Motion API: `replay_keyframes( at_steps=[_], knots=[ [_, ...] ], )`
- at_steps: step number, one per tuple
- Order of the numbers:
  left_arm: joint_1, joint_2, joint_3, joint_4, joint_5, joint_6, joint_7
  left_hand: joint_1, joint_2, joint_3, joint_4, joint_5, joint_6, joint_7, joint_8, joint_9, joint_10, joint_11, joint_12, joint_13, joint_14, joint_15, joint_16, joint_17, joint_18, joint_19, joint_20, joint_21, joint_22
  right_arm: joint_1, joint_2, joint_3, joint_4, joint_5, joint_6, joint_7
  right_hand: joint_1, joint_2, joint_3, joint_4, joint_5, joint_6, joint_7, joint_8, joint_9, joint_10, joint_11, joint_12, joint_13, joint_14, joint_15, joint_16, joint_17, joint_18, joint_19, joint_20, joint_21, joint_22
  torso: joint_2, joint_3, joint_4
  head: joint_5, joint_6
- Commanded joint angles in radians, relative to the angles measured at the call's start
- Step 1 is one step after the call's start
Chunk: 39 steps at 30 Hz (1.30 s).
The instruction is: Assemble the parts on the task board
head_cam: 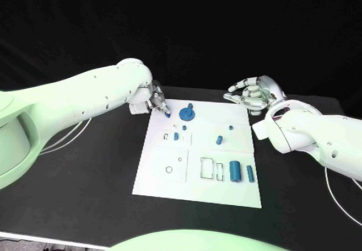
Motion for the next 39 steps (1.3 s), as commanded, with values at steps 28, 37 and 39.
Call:
replay_keyframes(
  at_steps=[28,37,39],
  knots=[
    [0.002,-0.267,0.001,0.42,0.066,-0.24,0.02,-0.163,-0.116,0.313,-0.243,0.238,0.096,-0.038,0.044,0.088,0.147,-0.035,0.053,0.128,0.092,-0.033,0.029,0.216,-0.023,0.082,-0.032,0.075,0.137,-0.001,-0.012,0.0,-0.003,-0.008,0.009,0.008,0.005,0.007,-0.005,0.0,0.003,-0.005,-0.002,0.002,-0.001,-0.003,0.0,-0.001,-0.001,0.05,0.004,-0.006,0.047,0.02,0.008,0.007,-0.006,0.066,-0.01,-0.0013,0.0124,0.011,-0.007],
    [-0.015,-0.305,-0.024,0.514,0.003,-0.282,0.004,-0.163,-0.116,0.315,-0.244,0.24,0.097,-0.039,0.044,0.088,0.148,-0.036,0.052,0.128,0.092,-0.034,0.029,0.215,-0.024,0.085,-0.032,0.078,0.142,-0.002,-0.015,-0.001,-0.004,-0.007,0.006,0.009,0.006,0.007,-0.006,0.0,0.002,-0.005,-0.002,0.002,-0.001,-0.005,0.0,-0.003,-0.003,0.05,0.004,-0.007,0.047,0.02,0.008,0.007,-0.008,0.065,-0.009,-0.0006,0.0117,0.017,-0.01],
    [-0.019,-0.307,-0.033,0.527,-0.005,-0.277,0.001,-0.163,-0.117,0.316,-0.245,0.241,0.098,-0.039,0.044,0.088,0.15,-0.037,0.053,0.13,0.091,-0.035,0.028,0.214,-0.024,0.085,-0.033,0.078,0.142,-0.002,-0.015,-0.001,-0.004,-0.007,0.006,0.009,0.006,0.007,-0.006,0.0,0.002,-0.005,-0.002,0.002,-0.001,-0.005,0.0,-0.003,-0.003,0.05,0.004,-0.007,0.047,0.02,0.008,0.007,-0.008,0.065,-0.009,-0.0011,0.0111,0.018,-0.009]
  ],
)
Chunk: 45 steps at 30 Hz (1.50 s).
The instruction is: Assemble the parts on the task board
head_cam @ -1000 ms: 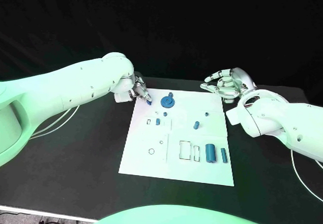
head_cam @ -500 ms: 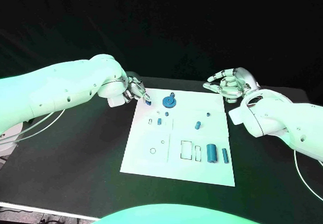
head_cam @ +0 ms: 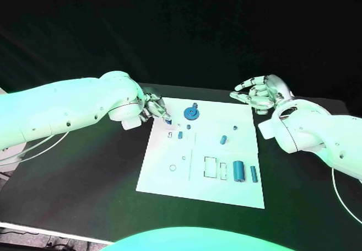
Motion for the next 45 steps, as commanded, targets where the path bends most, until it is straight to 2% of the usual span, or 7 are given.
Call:
replay_keyframes(
  at_steps=[1,9,12,17,42,45],
  knots=[
    [-0.005,0.0,-0.008,0.022,-0.045,-0.027,-0.005,-0.009,0.0,0.189,-0.196,0.007,0.017,-0.009,0.003,0.077,0.01,0.001,0.006,0.003,0.091,-0.006,0.001,0.214,-0.014,0.008,-0.002,0.004,0.001,-0.001,0.0,0.0,0.0,-0.007,0.006,0.009,0.006,0.007,-0.006,0.0,0.002,-0.005,-0.002,0.002,-0.001,-0.005,0.0,-0.003,-0.001,0.05,0.004,-0.007,0.047,0.02,0.008,0.007,-0.003,0.066,0.001,-0.0001,-0.0034,0.003,0.0],
    [-0.01,0.008,-0.025,0.037,-0.098,-0.018,-0.01,-0.009,-0.001,0.189,-0.196,0.007,0.018,-0.009,0.003,0.077,0.01,0.001,0.005,0.002,0.092,-0.006,0.001,0.215,-0.014,0.008,-0.002,0.004,0.001,-0.002,0.0,-0.001,0.0,-0.007,0.008,0.009,0.006,0.007,-0.006,0.0,0.002,-0.005,-0.002,0.002,-0.001,-0.005,0.0,-0.003,-0.001,0.05,0.004,-0.007,0.047,0.02,0.008,0.007,-0.003,0.066,0.002,0.0013,-0.0037,0.002,-0.004],
    [-0.011,0.012,-0.03,0.038,-0.109,-0.01,-0.011,-0.009,-0.001,0.189,-0.196,0.007,0.018,-0.009,0.003,0.077,0.01,0.001,0.005,0.002,0.092,-0.006,0.001,0.215,-0.014,0.008,-0.002,0.004,0.001,-0.002,0.0,-0.001,0.0,-0.007,0.008,0.009,0.006,0.007,-0.006,0.0,0.002,-0.005,-0.002,0.002,-0.001,-0.005,0.0,-0.003,-0.001,0.05,0.004,-0.007,0.047,0.02,0.008,0.007,-0.003,0.066,0.003,0.0003,-0.0033,0.001,-0.005],
    [-0.015,0.02,-0.036,0.039,-0.12,0.009,-0.012,-0.01,-0.001,0.19,-0.197,0.008,0.018,-0.009,0.003,0.077,0.011,0.001,0.005,0.003,0.092,-0.007,0.001,0.216,-0.015,0.009,-0.003,0.005,0.003,-0.002,0.0,-0.001,0.001,-0.009,0.008,0.008,0.006,0.007,-0.006,0.0,0.002,-0.005,-0.002,0.002,-0.001,-0.005,0.0,-0.003,-0.001,0.05,0.004,-0.007,0.047,0.02,0.008,0.007,-0.003,0.066,0.003,0.001,-0.0038,0.001,-0.007],
    [-0.019,0.027,-0.045,0.029,-0.166,0.085,-0.027,-0.01,-0.003,0.192,-0.199,0.009,0.02,-0.01,0.002,0.077,0.011,0.0,0.004,0.002,0.092,-0.007,0.002,0.218,-0.016,0.011,-0.003,0.007,0.007,-0.002,0.001,-0.001,0.001,-0.054,0.007,0.006,0.007,0.008,-0.008,0.001,0.002,-0.005,-0.002,0.003,-0.002,-0.005,0.0,-0.002,-0.001,0.05,0.004,-0.008,0.047,0.02,0.009,0.007,-0.002,0.067,0.001,0.0011,-0.0028,-0.001,-0.012],
    [-0.02,0.027,-0.045,0.03,-0.166,0.095,-0.025,-0.01,-0.003,0.192,-0.199,0.009,0.02,-0.01,0.002,0.077,0.011,0.0,0.003,0.001,0.093,-0.007,0.003,0.219,-0.016,0.011,-0.003,0.007,0.008,-0.002,0.002,-0.001,0.0,-0.055,0.008,0.006,0.007,0.008,-0.008,0.001,0.002,-0.005,-0.002,0.003,-0.002,-0.005,0.0,-0.002,-0.001,0.05,0.004,-0.008,0.047,0.02,0.009,0.007,-0.002,0.067,0.001,0.001,-0.003,0.004,-0.012]
  ],
)
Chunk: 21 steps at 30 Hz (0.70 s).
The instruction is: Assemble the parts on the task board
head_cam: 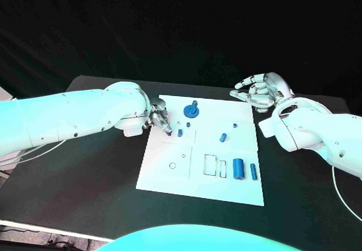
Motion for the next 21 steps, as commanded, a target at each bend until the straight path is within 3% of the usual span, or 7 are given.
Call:
replay_keyframes(
  at_steps=[1,21],
  knots=[
    [-0.001,0.002,0.0,0.002,-0.01,0.043,0.001,0.002,0.01,0.192,-0.199,0.003,0.013,-0.009,0.002,0.018,0.004,0.0,0.003,0.0,0.093,-0.007,0.003,0.219,-0.016,0.008,0.0,0.003,0.001,-0.001,0.001,0.0,0.0,-0.021,0.008,0.006,0.003,0.004,-0.005,-0.002,0.002,-0.005,-0.002,0.003,-0.001,-0.005,0.0,-0.002,-0.001,0.05,0.004,-0.004,0.046,0.02,0.009,0.007,-0.002,0.066,0.0,0.0001,-0.0005,0.004,0.0],
    [-0.009,0.025,-0.001,-0.028,-0.01,0.05,0.003,0.002,0.008,0.194,-0.201,0.004,0.014,-0.01,0.002,0.018,0.006,0.0,0.003,0.001,0.093,-0.007,0.003,0.219,-0.017,0.01,0.0,0.005,0.004,-0.001,0.001,0.0,0.002,-0.022,0.008,0.006,0.003,0.004,-0.005,-0.002,0.002,-0.005,-0.002,0.003,-0.001,-0.005,0.0,-0.002,-0.001,0.05,0.004,-0.004,0.046,0.02,0.009,0.007,-0.002,0.066,0.002,0.0008,-0.0018,-0.002,-0.006]
  ],
)
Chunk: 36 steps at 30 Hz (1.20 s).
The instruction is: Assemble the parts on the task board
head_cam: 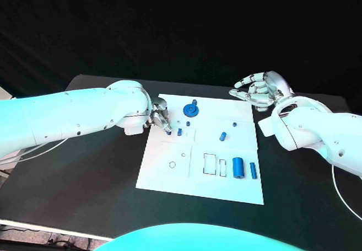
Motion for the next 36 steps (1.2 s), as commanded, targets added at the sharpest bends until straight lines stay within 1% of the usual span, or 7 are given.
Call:
replay_keyframes(
  at_steps=[1,14,24,28,31,33,36],
  knots=[
    [-0.007,0.009,-0.003,-0.008,-0.002,0.026,0.002,0.0,0.007,0.194,-0.201,0.007,0.007,-0.003,0.002,-0.001,0.004,-0.002,0.003,0.001,0.093,-0.008,0.003,0.218,-0.017,0.01,0.0,0.005,0.001,-0.001,0.0,0.0,0.001,-0.012,0.008,0.006,0.003,0.004,-0.005,-0.002,0.002,-0.005,-0.002,0.003,-0.001,-0.005,0.0,-0.002,-0.001,0.05,0.004,-0.004,0.047,0.02,0.009,0.007,-0.002,0.066,0.001,-0.0001,-0.0002,-0.003,-0.003],
    [-0.01,0.042,-0.003,-0.041,0.009,0.07,-0.006,0.0,0.007,0.194,-0.201,0.007,0.008,-0.003,0.002,-0.001,0.004,-0.002,0.003,0.001,0.093,-0.008,0.003,0.219,-0.018,0.01,0.0,0.006,0.002,-0.002,0.004,0.0,-0.002,-0.012,0.01,0.006,0.003,0.004,-0.008,0.0,0.002,-0.005,-0.002,0.004,-0.001,-0.004,0.0,-0.001,-0.001,0.05,0.004,-0.004,0.047,0.02,0.009,0.007,-0.004,0.066,0.0,-0.0001,0.0004,-0.003,-0.01],
    [-0.01,0.044,-0.007,-0.049,0.012,0.071,-0.013,-0.016,0.009,0.185,-0.191,-0.003,0.001,0.0,-0.007,-0.002,-0.002,0.001,-0.012,-0.016,0.091,-0.005,0.0,0.212,-0.016,0.002,0.001,-0.001,-0.01,-0.003,0.003,0.0,-0.002,-0.011,0.011,0.006,0.004,0.004,-0.008,0.0,0.002,-0.005,-0.002,0.004,-0.002,-0.004,0.0,-0.002,-0.002,0.051,0.004,-0.004,0.047,0.02,0.009,0.007,-0.004,0.066,-0.001,-0.0002,0.0018,-0.006,-0.011],
    [-0.01,0.036,-0.007,-0.047,0.019,0.048,-0.015,-0.086,0.017,0.06,-0.119,-0.02,-0.02,-0.009,-0.034,-0.007,-0.015,-0.002,-0.032,-0.037,0.085,-0.005,-0.009,0.193,-0.012,-0.008,0.002,-0.016,-0.029,-0.003,0.003,0.0,-0.002,-0.011,0.011,0.006,0.004,0.004,-0.009,0.001,0.002,-0.005,-0.002,0.004,-0.002,-0.006,0.0,-0.004,-0.003,0.05,0.004,-0.006,0.045,0.02,0.009,0.007,-0.006,0.064,-0.001,-0.0004,0.0015,-0.006,-0.01],
    [-0.01,0.029,-0.007,-0.046,0.023,0.027,-0.014,-0.149,0.015,-0.029,-0.035,-0.02,-0.028,0.004,-0.062,-0.023,-0.068,0.009,-0.095,-0.13,0.083,0.002,-0.013,0.186,-0.01,-0.015,0.007,-0.028,-0.046,-0.004,0.002,0.0,-0.002,-0.01,0.011,0.007,0.004,0.004,-0.009,0.001,0.002,-0.005,-0.002,0.004,-0.002,-0.006,0.0,-0.004,-0.003,0.05,0.004,-0.006,0.045,0.02,0.009,0.007,-0.006,0.064,-0.001,-0.0011,0.0009,-0.005,-0.009],
    [-0.01,0.024,-0.007,-0.046,0.025,0.014,-0.013,-0.191,-0.007,-0.095,0.014,-0.026,-0.038,0.016,-0.077,-0.032,-0.088,0.02,-0.115,-0.159,0.081,0.01,-0.017,0.179,-0.008,-0.022,0.014,-0.037,-0.061,-0.004,0.002,0.0,-0.002,-0.01,0.01,0.007,0.004,0.004,-0.009,0.001,0.002,-0.005,-0.002,0.004,-0.002,-0.006,0.0,-0.004,-0.003,0.05,0.004,-0.006,0.045,0.02,0.009,0.007,-0.006,0.064,-0.001,-0.0011,0.0008,-0.005,-0.008],
    [-0.01,0.018,-0.007,-0.047,0.038,-0.003,-0.013,-0.194,-0.016,-0.175,0.061,-0.033,-0.043,0.018,-0.086,-0.038,-0.104,0.025,-0.123,-0.174,0.078,0.014,-0.021,0.17,-0.004,-0.03,0.019,-0.048,-0.079,-0.005,0.002,0.0,-0.002,-0.01,0.01,0.007,0.004,0.004,-0.009,0.001,0.002,-0.005,-0.002,0.004,-0.002,-0.006,0.0,-0.004,-0.003,0.05,0.004,-0.006,0.045,0.02,0.009,0.007,-0.006,0.064,-0.001,-0.001,0.0003,-0.005,-0.007]
  ],
)
